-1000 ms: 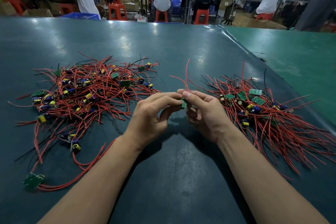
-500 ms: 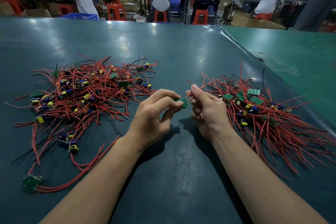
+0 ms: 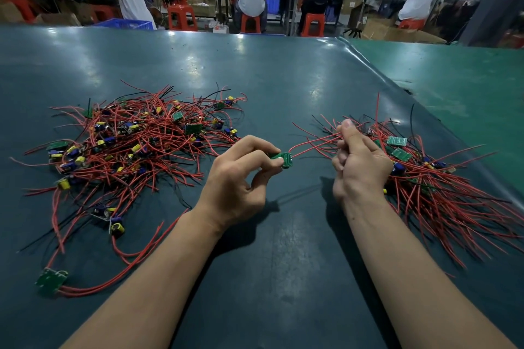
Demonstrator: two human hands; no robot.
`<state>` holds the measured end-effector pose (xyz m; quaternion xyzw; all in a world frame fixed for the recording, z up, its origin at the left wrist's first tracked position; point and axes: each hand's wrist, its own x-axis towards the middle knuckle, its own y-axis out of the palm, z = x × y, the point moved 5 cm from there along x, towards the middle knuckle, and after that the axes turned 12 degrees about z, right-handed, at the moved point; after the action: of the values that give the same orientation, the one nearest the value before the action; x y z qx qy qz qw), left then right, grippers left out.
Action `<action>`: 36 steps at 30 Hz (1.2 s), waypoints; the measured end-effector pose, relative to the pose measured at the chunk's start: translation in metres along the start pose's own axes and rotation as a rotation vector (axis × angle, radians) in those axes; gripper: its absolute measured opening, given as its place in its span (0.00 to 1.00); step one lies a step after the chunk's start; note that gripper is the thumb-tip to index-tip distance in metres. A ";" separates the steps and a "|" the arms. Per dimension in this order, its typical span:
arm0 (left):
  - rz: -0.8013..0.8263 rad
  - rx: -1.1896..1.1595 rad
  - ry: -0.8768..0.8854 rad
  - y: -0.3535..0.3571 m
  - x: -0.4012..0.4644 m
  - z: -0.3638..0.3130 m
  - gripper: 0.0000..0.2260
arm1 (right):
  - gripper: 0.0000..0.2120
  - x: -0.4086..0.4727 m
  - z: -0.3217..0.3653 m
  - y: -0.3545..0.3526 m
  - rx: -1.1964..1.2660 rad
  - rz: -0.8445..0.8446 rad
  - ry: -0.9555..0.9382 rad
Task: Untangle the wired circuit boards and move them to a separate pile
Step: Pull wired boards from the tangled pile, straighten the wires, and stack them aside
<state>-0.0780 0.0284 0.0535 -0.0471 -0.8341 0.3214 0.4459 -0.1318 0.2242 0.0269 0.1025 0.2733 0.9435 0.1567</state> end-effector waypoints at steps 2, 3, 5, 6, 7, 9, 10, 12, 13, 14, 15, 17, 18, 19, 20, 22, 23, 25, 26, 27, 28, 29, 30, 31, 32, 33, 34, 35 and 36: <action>-0.039 0.018 0.002 -0.003 -0.002 0.001 0.05 | 0.11 0.001 0.006 -0.005 0.035 -0.062 -0.061; -0.072 0.029 0.000 -0.006 -0.003 0.001 0.05 | 0.12 0.002 0.011 -0.009 0.068 -0.098 -0.095; -0.155 0.056 -0.013 -0.013 -0.004 0.003 0.04 | 0.12 0.003 0.017 -0.015 0.091 -0.137 -0.136; -0.194 0.075 -0.017 -0.015 -0.005 0.004 0.03 | 0.13 0.003 0.018 -0.015 0.068 -0.128 -0.133; -0.228 0.092 -0.017 -0.017 -0.005 0.004 0.03 | 0.13 0.002 0.016 -0.012 0.028 -0.090 -0.110; -0.275 0.103 -0.016 -0.019 -0.004 0.004 0.04 | 0.17 -0.004 0.003 0.005 -0.078 0.086 0.014; -0.285 0.097 -0.018 -0.018 -0.004 0.004 0.04 | 0.19 -0.010 -0.005 0.015 -0.140 0.210 0.104; -0.265 0.082 -0.021 -0.017 -0.003 0.004 0.04 | 0.19 -0.025 -0.021 0.034 -0.251 0.472 0.232; -0.229 0.066 -0.015 -0.016 -0.003 0.004 0.04 | 0.17 -0.031 -0.025 0.041 -0.264 0.574 0.248; -0.182 0.037 -0.005 -0.013 -0.002 0.004 0.04 | 0.14 -0.035 -0.027 0.044 -0.249 0.640 0.244; -0.137 0.003 0.002 -0.010 -0.001 0.003 0.04 | 0.12 -0.037 -0.028 0.046 -0.222 0.673 0.240; -0.083 -0.042 -0.009 -0.007 0.000 0.002 0.05 | 0.11 -0.037 -0.027 0.046 -0.166 0.677 0.259; -0.070 -0.058 -0.022 -0.007 0.000 0.003 0.06 | 0.11 -0.037 -0.027 0.045 -0.144 0.662 0.275; -0.062 -0.071 -0.032 -0.007 0.000 0.004 0.06 | 0.09 -0.035 -0.026 0.044 -0.129 0.641 0.286; -0.055 -0.077 -0.038 -0.006 0.000 0.005 0.07 | 0.06 -0.033 -0.024 0.042 -0.122 0.612 0.287; -0.042 -0.063 -0.041 -0.004 0.000 0.004 0.06 | 0.06 -0.030 -0.023 0.038 -0.128 0.523 0.271; -0.036 -0.051 -0.044 -0.003 0.001 0.003 0.06 | 0.08 -0.028 -0.023 0.037 -0.135 0.482 0.261; -0.028 -0.036 -0.048 -0.002 0.002 0.002 0.05 | 0.11 -0.026 -0.021 0.036 -0.127 0.415 0.237; -0.027 -0.032 -0.047 -0.002 0.002 0.003 0.05 | 0.11 -0.024 -0.019 0.034 -0.105 0.375 0.223; -0.026 -0.029 -0.046 -0.003 0.001 0.003 0.04 | 0.11 -0.020 -0.017 0.031 -0.075 0.326 0.207; -0.023 -0.026 -0.044 -0.003 0.001 0.003 0.04 | 0.10 -0.017 -0.014 0.027 -0.042 0.275 0.185; -0.018 -0.023 -0.040 -0.003 0.001 0.002 0.04 | 0.08 -0.013 -0.011 0.024 -0.009 0.230 0.163; -0.014 -0.020 -0.033 -0.003 0.001 0.000 0.04 | 0.08 -0.010 -0.008 0.021 0.017 0.194 0.148; -0.011 -0.016 -0.024 -0.003 0.001 -0.001 0.04 | 0.08 -0.008 -0.006 0.018 0.035 0.166 0.138; -0.011 -0.012 -0.015 -0.003 0.001 -0.002 0.04 | 0.08 -0.006 -0.004 0.015 0.046 0.141 0.132; -0.013 -0.007 -0.007 -0.002 0.001 -0.003 0.04 | 0.08 -0.004 -0.003 0.012 0.060 0.116 0.126; -0.015 -0.003 -0.002 -0.002 0.001 -0.004 0.04 | 0.08 -0.003 -0.001 0.009 0.083 0.086 0.116; -0.018 0.001 0.003 -0.003 0.000 -0.004 0.05 | 0.08 -0.002 0.002 0.005 0.111 0.050 0.102; -0.029 0.007 0.007 -0.003 0.000 -0.004 0.05 | 0.08 -0.001 0.004 0.002 0.142 0.016 0.087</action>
<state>-0.0742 0.0273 0.0567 -0.0346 -0.8320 0.3175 0.4536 -0.1304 0.2240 0.0312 0.0745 0.3453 0.9265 0.1296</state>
